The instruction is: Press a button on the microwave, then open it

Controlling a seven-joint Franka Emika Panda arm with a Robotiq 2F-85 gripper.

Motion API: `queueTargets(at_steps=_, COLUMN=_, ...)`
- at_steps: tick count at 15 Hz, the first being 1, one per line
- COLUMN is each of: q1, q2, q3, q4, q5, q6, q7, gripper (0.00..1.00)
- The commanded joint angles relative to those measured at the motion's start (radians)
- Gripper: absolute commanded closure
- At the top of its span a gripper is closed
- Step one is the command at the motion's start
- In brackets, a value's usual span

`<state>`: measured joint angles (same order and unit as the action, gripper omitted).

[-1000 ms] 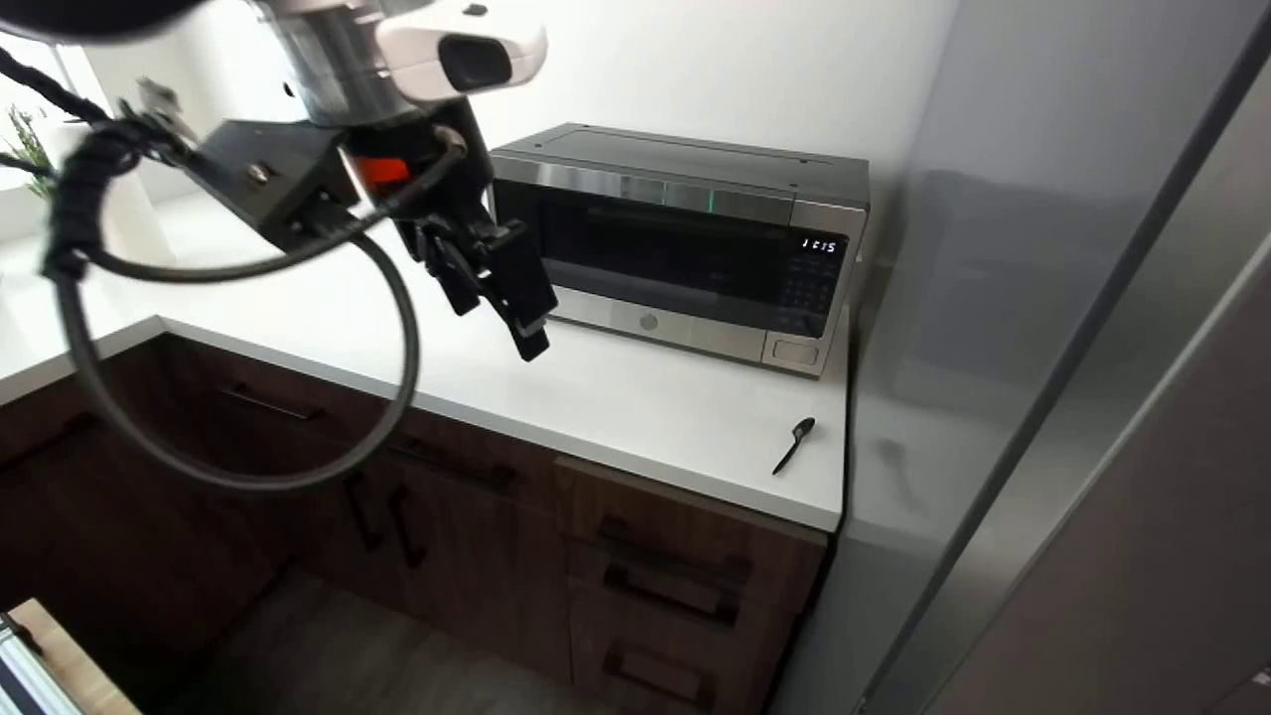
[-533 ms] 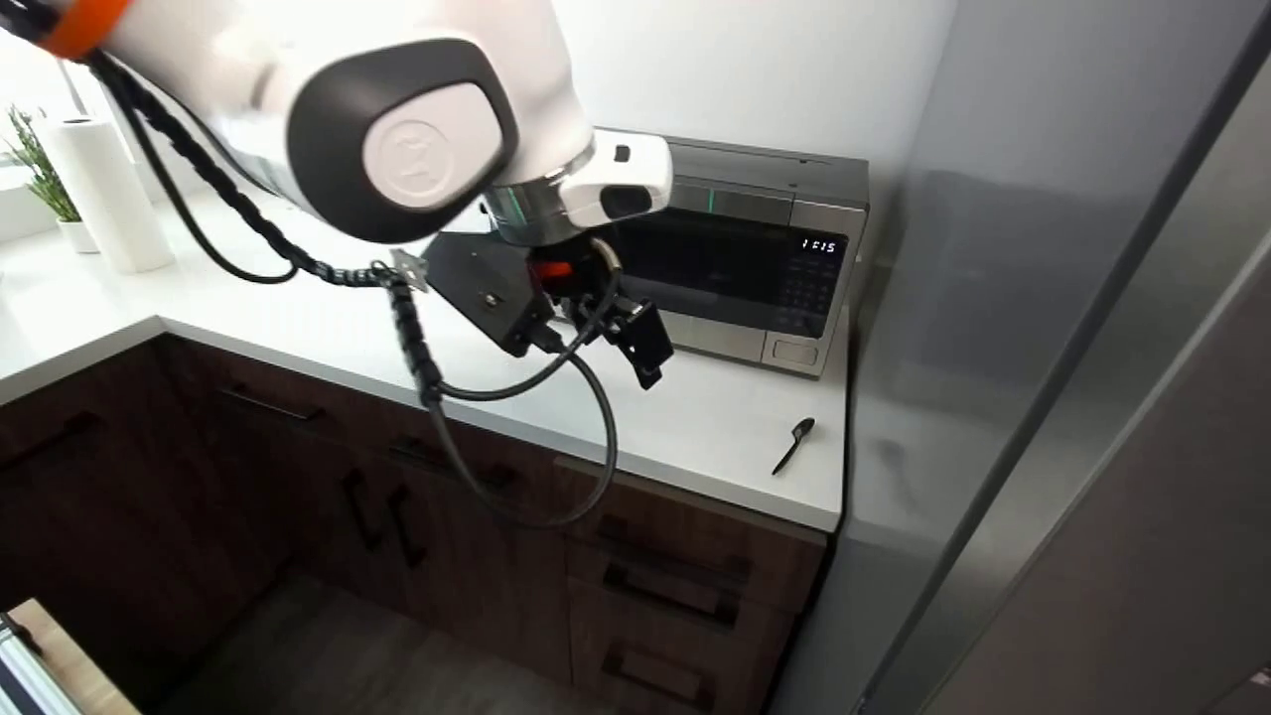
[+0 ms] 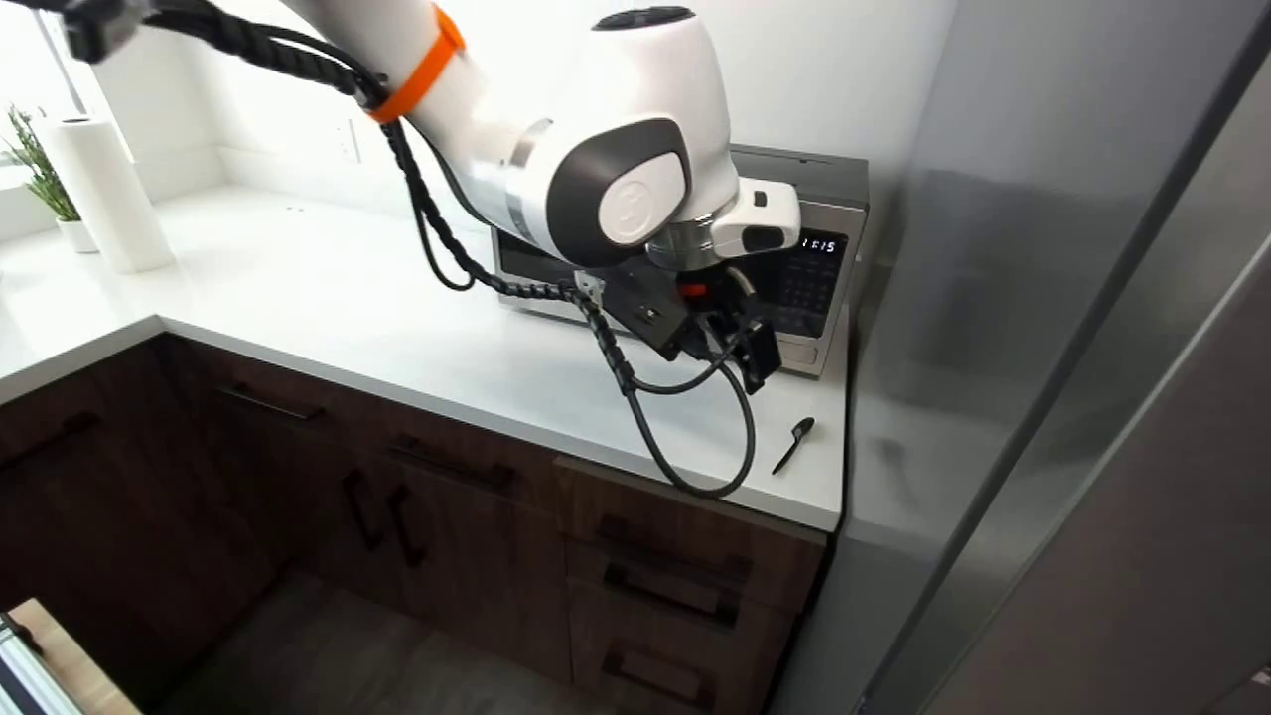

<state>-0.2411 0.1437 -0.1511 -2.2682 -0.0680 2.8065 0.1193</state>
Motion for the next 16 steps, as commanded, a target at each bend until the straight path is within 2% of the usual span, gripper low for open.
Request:
queueTargets(at_steps=1, q1=0.022, q2=0.131, q3=-0.022, q4=0.154, q5=0.048, q6=-0.034, q7=0.015, gripper=0.00)
queueTargets(at_steps=8, q1=0.038, q2=0.262, q3=-0.018, q4=0.310, q5=0.082, q6=-0.055, q7=0.009, gripper=0.00)
queueTargets(at_steps=9, q1=0.036, q2=0.219, q3=-0.022, q4=0.256, q5=0.074, q6=-0.016, q7=-0.007, gripper=0.00)
queueTargets(at_steps=16, q1=0.045, q2=0.259, q3=-0.031, q4=0.295, q5=0.068, q6=-0.014, q7=0.007, gripper=0.00)
